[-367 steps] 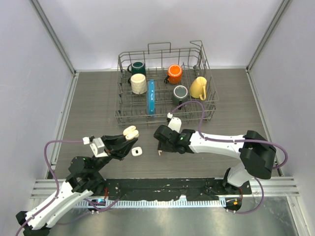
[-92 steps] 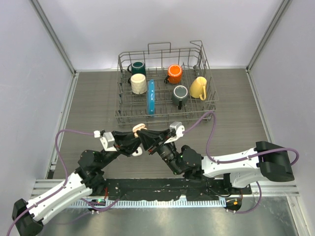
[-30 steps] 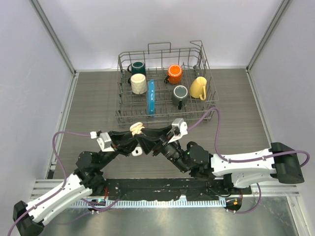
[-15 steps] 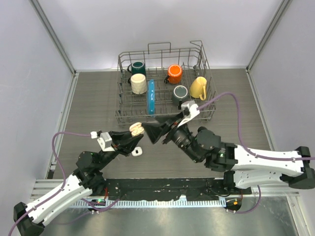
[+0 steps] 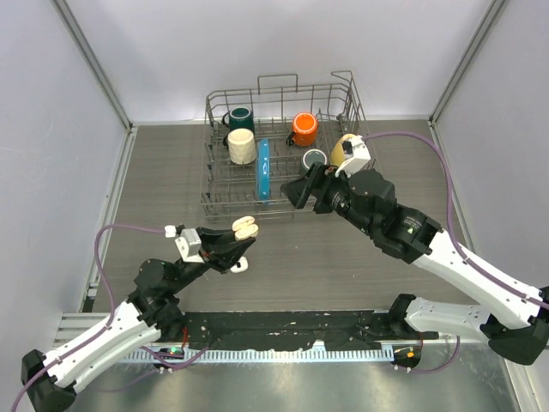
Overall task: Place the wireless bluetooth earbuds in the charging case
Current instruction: Close the charging case, then place the charging case at the center of the board, then reset both arms
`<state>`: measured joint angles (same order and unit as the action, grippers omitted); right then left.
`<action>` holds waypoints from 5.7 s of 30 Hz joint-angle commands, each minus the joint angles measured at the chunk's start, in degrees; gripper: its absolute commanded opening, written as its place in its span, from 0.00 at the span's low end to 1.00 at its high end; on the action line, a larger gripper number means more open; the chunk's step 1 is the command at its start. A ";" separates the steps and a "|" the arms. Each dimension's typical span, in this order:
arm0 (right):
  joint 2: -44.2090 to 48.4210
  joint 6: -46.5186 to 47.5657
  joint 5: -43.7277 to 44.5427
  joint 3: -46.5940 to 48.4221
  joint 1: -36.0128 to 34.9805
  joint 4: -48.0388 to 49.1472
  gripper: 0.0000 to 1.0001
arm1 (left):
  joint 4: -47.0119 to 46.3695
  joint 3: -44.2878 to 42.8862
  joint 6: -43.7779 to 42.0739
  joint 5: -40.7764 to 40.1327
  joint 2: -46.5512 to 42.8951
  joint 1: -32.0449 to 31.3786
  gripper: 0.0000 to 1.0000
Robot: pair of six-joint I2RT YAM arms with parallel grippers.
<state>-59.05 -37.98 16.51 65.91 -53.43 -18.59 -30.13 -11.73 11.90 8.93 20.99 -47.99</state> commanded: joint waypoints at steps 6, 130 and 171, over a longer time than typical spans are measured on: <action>-0.45 -6.32 -13.10 -0.16 4.65 -0.66 0.92 | -6.17 -8.04 3.30 14.34 9.15 -0.18 0.00; 24.15 -18.18 14.69 -25.30 5.00 -9.27 0.93 | 34.79 -31.60 32.13 -11.92 68.39 -9.14 0.45; 18.88 -8.00 17.77 -23.11 7.46 -11.55 0.95 | 47.27 -29.86 20.61 -41.08 25.01 -10.02 1.00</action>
<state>-39.05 -50.00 32.29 39.77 -47.37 -29.28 19.97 -45.98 32.25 -24.10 52.86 -57.76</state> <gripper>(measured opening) 0.946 0.994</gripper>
